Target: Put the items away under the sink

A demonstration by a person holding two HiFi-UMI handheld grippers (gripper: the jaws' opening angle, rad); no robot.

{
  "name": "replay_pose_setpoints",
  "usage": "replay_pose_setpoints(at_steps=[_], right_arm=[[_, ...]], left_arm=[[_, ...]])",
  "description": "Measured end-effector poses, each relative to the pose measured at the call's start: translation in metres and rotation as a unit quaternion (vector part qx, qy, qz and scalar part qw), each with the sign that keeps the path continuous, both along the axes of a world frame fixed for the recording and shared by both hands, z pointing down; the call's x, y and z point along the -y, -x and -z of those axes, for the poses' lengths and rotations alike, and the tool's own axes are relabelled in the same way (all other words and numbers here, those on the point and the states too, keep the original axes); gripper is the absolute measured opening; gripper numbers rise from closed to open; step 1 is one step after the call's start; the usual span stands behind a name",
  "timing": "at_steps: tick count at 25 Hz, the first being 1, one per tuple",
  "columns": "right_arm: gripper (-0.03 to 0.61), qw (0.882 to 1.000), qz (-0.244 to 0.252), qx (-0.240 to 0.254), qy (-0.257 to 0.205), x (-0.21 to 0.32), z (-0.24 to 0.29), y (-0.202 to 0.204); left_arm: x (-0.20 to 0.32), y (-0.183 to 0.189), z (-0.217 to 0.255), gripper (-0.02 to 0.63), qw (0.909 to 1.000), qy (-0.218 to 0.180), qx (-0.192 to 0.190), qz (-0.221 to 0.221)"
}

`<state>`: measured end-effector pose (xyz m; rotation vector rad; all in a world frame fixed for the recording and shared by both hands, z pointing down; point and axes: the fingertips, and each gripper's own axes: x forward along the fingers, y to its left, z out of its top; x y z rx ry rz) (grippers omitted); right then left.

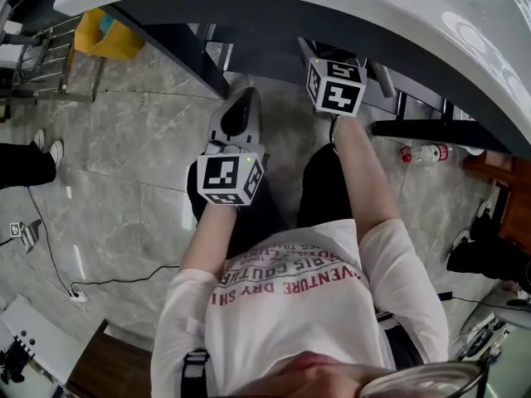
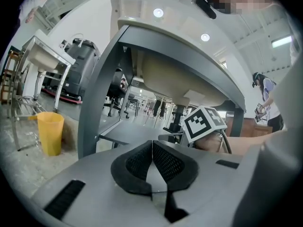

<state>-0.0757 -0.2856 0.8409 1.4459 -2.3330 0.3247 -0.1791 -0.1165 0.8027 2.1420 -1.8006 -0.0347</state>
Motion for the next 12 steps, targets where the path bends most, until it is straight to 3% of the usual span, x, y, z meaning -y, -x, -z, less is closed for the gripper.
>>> replay_pose_setpoints(at_steps=[5,12], right_arm=[[0.387,0.999,0.010,-0.024,-0.025,-0.019,0.010,-0.007],[0.382,0.999,0.036,0.001,-0.038,-0.067,0.022,-0.020]], left_arm=[[-0.005,-0.006,0.005,0.023,0.9999,-0.008,0.010,0.007],[-0.016,-0.027,0.005,0.023,0.9997,-0.010,0.020,0.006]])
